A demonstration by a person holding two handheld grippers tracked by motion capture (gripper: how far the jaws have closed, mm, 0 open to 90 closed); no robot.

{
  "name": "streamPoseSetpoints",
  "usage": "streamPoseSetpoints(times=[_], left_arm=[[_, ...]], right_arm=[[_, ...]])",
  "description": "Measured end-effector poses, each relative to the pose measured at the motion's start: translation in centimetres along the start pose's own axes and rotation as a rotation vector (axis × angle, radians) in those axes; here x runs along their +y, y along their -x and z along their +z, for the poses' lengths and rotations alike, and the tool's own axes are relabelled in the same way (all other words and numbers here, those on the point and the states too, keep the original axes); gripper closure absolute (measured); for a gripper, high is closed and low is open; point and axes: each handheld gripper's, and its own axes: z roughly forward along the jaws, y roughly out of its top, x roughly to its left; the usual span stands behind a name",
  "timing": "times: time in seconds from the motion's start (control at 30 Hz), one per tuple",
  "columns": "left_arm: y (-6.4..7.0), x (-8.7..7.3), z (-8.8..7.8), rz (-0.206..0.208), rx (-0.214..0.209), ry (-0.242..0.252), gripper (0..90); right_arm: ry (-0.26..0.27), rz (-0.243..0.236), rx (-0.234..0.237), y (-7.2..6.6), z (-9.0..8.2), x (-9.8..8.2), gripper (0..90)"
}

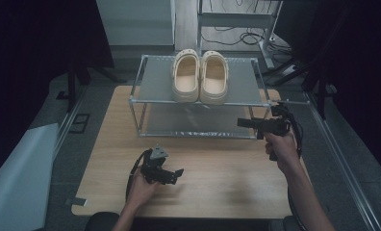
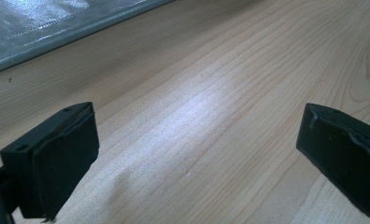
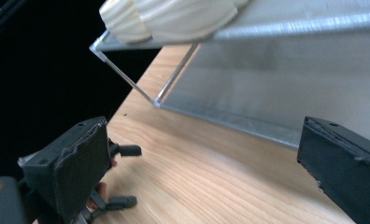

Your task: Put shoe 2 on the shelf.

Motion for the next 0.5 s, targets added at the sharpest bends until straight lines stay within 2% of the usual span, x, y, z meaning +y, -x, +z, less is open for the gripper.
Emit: streamPoseSetpoints(times=[0.23,0.37,0.5], left_arm=[[0.0,-0.2,0.1,0.003,-0.001,-0.004,0.0],[0.0,-0.3,0.1,0.004,-0.004,-0.002,0.0],[0.0,-0.4,0.2,0.007,0.000,-0.007,0.0]], right_arm=[[-0.016,-0.010,-0.018,1.4,-0.3,-2.9,2.3],[-0.010,-0.048,-0.046,2.3,-0.2,-4.9,2.3],[-0.019,-0.114,-0.090,3.2,0.2,-7.1,2.2]])
